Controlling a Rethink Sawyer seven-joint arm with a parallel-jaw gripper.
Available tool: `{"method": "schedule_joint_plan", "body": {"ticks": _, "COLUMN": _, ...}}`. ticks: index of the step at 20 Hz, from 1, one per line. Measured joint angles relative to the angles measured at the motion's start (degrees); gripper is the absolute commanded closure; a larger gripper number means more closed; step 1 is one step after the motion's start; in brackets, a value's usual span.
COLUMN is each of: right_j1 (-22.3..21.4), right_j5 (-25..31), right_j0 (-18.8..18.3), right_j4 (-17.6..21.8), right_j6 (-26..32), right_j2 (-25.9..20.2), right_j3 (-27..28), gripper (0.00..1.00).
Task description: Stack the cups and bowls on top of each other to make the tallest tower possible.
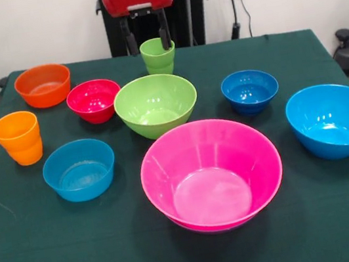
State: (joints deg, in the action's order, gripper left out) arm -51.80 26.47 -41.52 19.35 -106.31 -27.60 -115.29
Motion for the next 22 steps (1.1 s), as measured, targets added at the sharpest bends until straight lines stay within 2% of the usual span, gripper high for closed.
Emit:
{"method": "schedule_joint_plan", "body": {"ticks": 11, "right_j1": 1.7, "right_j5": 4.8, "right_j0": -2.7, "right_j4": 3.7, "right_j6": 0.0, "right_j2": -5.9, "right_j3": 1.3, "gripper": 0.0}}
{"method": "schedule_joint_plan", "body": {"ticks": 22, "right_j1": 7.1, "right_j5": 5.2, "right_j0": -5.4, "right_j4": 8.9, "right_j6": 0.0, "right_j2": -10.0, "right_j3": 4.1, "gripper": 0.0}}
